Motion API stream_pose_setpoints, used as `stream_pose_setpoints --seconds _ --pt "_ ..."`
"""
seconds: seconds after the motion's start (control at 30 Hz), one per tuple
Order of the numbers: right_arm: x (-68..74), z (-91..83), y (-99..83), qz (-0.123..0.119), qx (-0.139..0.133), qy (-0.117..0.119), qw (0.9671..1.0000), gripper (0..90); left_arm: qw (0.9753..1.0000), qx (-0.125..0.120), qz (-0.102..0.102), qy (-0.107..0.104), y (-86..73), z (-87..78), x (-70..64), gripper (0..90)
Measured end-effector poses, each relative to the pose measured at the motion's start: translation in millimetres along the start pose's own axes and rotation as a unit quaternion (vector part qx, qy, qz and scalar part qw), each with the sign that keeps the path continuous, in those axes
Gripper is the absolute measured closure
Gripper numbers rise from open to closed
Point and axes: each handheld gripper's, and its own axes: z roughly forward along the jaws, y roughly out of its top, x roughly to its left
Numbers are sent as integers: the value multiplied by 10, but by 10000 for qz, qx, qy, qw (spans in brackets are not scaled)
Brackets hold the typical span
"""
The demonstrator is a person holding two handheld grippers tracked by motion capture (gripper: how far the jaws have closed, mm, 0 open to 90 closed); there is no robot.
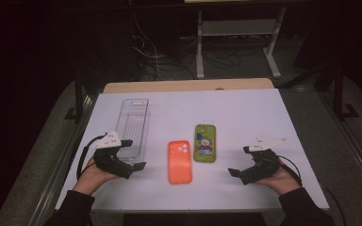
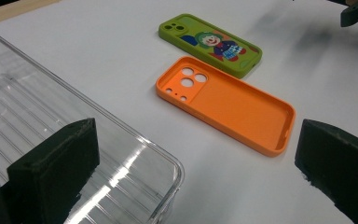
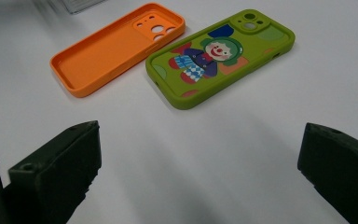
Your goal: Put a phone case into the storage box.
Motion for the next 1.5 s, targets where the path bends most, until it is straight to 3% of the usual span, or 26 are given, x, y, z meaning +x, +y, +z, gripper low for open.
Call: stream_pose_setpoints --seconds 0.57,1.03,1.33,1.5 --pt "-7 68 93 -13 80 -91 9999 0 10000 11 -2 9 -3 -5 -8 0" --pt "18 243 355 -9 154 -124 9998 51 10000 -13 19 -36 1 -10 -30 0" --pt "-8 343 542 122 168 -94 9997 144 10000 -1 -10 -49 -9 -19 -24 0" --pt "-13 421 639 167 199 -129 9996 278 10000 -10 -26 -65 -11 -16 -22 0"
